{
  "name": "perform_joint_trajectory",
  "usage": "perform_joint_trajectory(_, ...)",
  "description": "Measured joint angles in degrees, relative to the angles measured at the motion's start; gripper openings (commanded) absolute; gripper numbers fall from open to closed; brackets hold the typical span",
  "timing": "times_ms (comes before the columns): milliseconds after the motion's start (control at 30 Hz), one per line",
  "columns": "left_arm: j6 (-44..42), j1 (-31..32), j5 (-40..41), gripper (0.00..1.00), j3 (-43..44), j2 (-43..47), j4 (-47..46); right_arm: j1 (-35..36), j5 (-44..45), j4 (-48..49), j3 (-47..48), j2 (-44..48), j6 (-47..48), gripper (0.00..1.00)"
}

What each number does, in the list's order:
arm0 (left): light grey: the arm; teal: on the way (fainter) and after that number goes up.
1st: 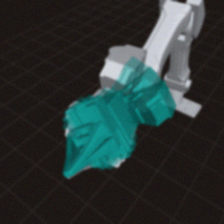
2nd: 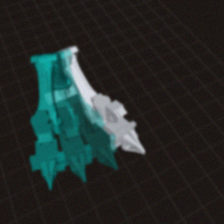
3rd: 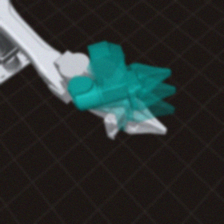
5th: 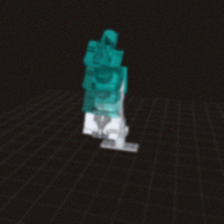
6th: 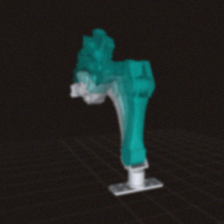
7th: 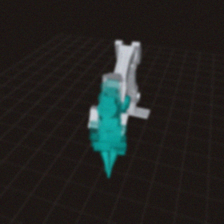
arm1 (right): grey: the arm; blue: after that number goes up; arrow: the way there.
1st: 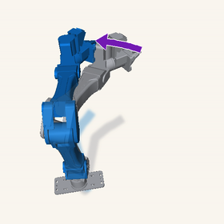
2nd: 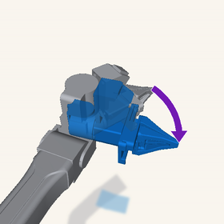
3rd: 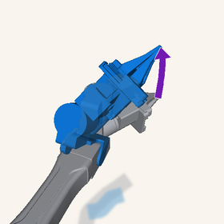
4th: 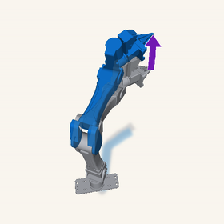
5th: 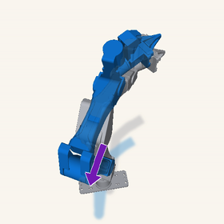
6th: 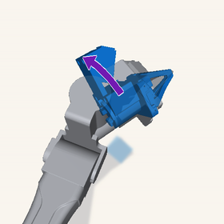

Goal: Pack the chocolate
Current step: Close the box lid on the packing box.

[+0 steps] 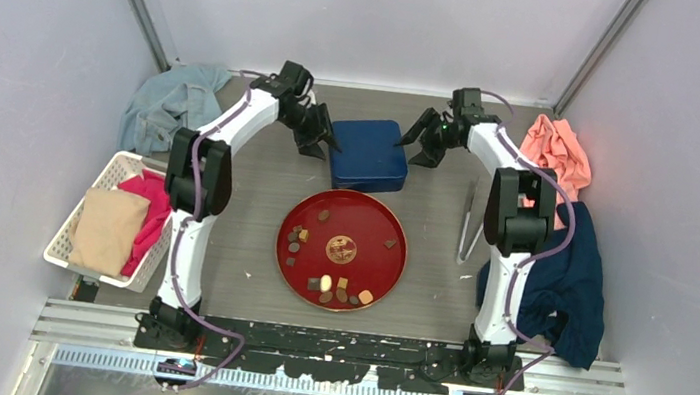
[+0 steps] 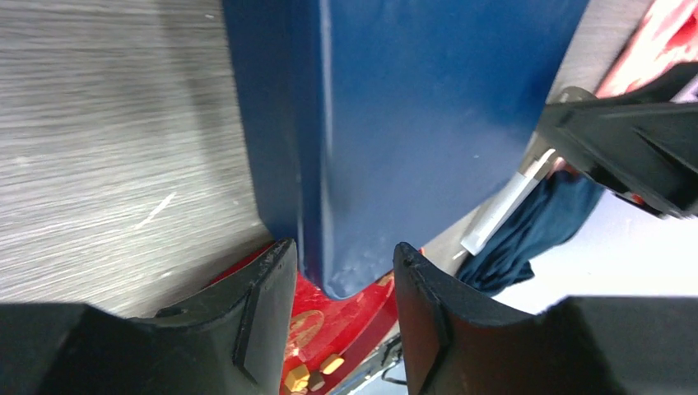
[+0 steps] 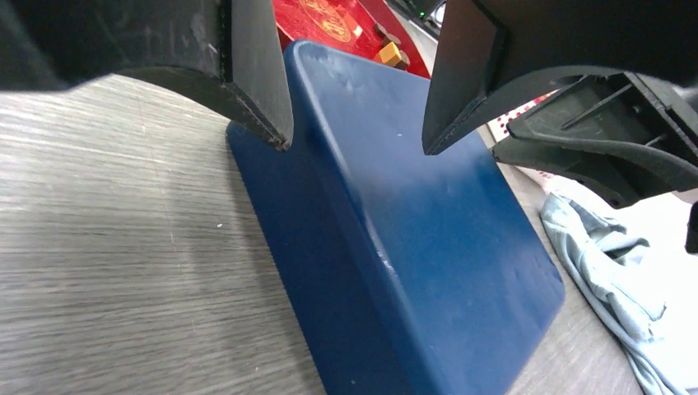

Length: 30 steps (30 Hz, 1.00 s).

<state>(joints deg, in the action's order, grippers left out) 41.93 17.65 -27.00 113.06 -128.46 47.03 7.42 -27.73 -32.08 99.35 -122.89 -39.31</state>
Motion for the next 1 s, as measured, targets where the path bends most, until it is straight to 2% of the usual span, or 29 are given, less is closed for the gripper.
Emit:
perform_joint_trajectory(167,1.99,0.52,-3.41,0.4,-0.81,-0.46,-2.71,0.07,-4.17,1.18,-0.7,-2.51,-1.66,0.6)
perform_joint_trajectory(267,2.73,0.46,-4.26,0.4,-0.98,-0.72,-2.82,-0.13,-5.49,2.12,-1.03,-2.86,-2.12,0.56)
perform_joint_trajectory(533,2.49,0.22,-4.72,0.52,-0.98,-0.85,-3.15,-1.07,-8.28,8.9,-5.62,-2.38,-6.34,0.47)
perform_joint_trajectory(700,1.42,0.2,-4.52,0.53,-0.98,-0.87,-2.25,-1.7,-10.82,15.63,-10.4,-0.33,-11.78,0.46)
perform_joint_trajectory(1000,0.5,-0.33,-4.07,0.44,-1.66,-0.87,-1.38,-2.03,-13.55,23.37,-15.06,2.75,-17.0,0.44)
